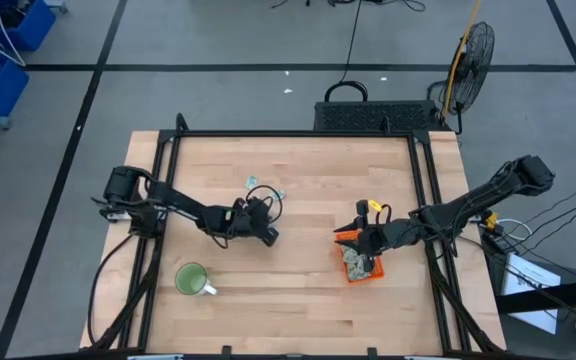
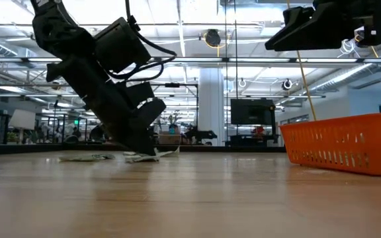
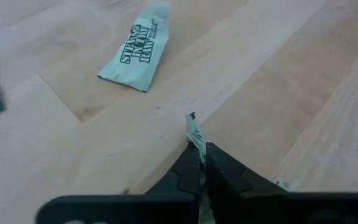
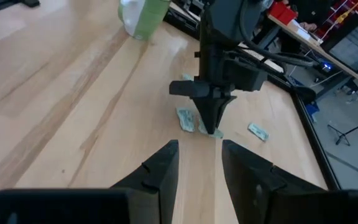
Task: Pick and place Stevia / Truvia into bins
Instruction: Put the stevia packet into the orange basket
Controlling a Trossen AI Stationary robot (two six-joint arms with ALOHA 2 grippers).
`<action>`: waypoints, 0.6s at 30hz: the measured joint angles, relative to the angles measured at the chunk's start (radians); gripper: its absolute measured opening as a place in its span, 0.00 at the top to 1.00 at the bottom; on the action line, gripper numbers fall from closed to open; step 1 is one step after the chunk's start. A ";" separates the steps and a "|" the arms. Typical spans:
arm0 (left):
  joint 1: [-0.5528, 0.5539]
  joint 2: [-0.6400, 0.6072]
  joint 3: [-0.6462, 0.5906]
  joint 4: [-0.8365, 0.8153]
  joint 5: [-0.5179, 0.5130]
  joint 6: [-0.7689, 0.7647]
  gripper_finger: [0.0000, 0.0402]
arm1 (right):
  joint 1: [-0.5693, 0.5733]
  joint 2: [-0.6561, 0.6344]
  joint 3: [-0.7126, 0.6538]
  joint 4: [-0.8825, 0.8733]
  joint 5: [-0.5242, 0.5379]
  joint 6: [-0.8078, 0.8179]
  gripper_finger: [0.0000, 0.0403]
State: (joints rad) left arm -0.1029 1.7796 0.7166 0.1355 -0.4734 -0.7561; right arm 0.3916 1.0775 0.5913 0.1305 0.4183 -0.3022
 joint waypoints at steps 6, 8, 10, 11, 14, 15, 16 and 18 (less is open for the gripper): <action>-0.007 -0.051 -0.001 0.131 0.030 -0.008 0.94 | 0.000 -0.002 0.000 -0.001 0.036 0.059 0.71; -0.016 -0.055 0.000 0.223 0.046 -0.003 0.96 | 0.000 -0.009 0.000 -0.013 0.072 0.083 0.71; -0.029 -0.055 0.010 0.299 0.063 0.018 0.98 | -0.001 -0.029 0.000 -0.049 0.083 0.108 0.71; -0.038 -0.054 0.022 0.329 0.077 0.031 0.98 | -0.001 -0.041 0.000 -0.067 0.082 0.128 0.71; -0.063 -0.046 0.100 0.330 0.088 0.060 0.96 | 0.000 -0.089 0.000 -0.156 0.059 0.230 0.71; -0.071 -0.045 0.128 0.304 0.088 0.074 0.96 | 0.000 -0.109 0.000 -0.192 0.034 0.280 0.71; -0.080 -0.042 0.158 0.271 0.088 0.093 0.95 | 0.000 -0.131 0.000 -0.237 0.010 0.331 0.71; -0.094 -0.020 0.242 0.221 0.086 0.139 0.95 | 0.000 -0.170 0.000 -0.331 -0.044 0.422 0.71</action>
State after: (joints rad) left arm -0.1969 1.7598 0.9585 0.3564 -0.3874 -0.6170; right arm 0.3916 0.9074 0.5911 -0.2004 0.3745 0.1195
